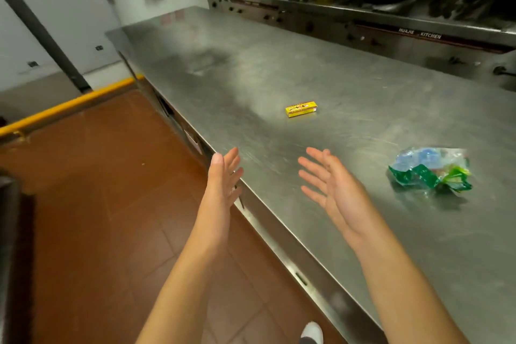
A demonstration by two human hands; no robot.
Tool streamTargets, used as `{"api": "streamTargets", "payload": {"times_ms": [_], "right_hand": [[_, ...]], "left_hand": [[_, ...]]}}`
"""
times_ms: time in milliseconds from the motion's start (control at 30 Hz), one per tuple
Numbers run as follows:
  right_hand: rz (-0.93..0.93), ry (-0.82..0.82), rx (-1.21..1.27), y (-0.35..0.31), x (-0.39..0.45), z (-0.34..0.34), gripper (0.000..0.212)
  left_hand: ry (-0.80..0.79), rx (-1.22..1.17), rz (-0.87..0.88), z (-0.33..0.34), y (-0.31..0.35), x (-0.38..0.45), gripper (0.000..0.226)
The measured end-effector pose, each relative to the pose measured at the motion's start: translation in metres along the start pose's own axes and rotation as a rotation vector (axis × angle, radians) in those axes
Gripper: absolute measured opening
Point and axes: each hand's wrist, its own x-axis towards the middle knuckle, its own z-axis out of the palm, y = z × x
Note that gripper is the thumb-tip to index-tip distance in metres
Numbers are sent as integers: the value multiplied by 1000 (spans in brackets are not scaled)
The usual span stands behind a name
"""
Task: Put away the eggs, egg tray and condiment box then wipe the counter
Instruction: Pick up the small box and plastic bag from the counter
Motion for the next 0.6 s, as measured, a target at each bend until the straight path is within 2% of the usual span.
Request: {"api": "streamTargets", "payload": {"times_ms": [167, 300, 400, 533, 600], "right_hand": [[-27, -77, 15, -33, 83, 21, 39], [-25, -66, 29, -48, 120, 18, 43], [-17, -12, 38, -54, 140, 4, 41], [-19, 109, 52, -59, 172, -17, 41], [-20, 166, 59, -59, 188, -24, 41]], "left_hand": [[73, 7, 75, -3, 25, 75, 78], [83, 31, 73, 9, 28, 117, 77], [53, 66, 65, 23, 26, 153, 79], [-29, 71, 30, 43, 18, 213, 66], [-89, 51, 4, 52, 12, 242, 74]]}}
